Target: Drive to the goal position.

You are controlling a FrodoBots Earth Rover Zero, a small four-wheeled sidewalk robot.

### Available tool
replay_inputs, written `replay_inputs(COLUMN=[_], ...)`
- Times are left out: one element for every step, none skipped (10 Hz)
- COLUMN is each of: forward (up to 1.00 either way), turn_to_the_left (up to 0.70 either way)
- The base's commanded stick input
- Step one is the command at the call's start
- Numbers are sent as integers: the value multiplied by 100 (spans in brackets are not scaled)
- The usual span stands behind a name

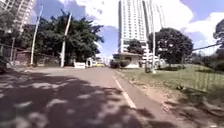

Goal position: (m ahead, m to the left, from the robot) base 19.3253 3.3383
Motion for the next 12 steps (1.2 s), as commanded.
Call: replay_inputs(forward=[70, 70, 70, 70, 70, 70, 70, 70, 70, 70, 70, 70], turn_to_the_left=[0, 0, 0, 0, 0, 0, 0, 0, 0, 0, 0, 0])
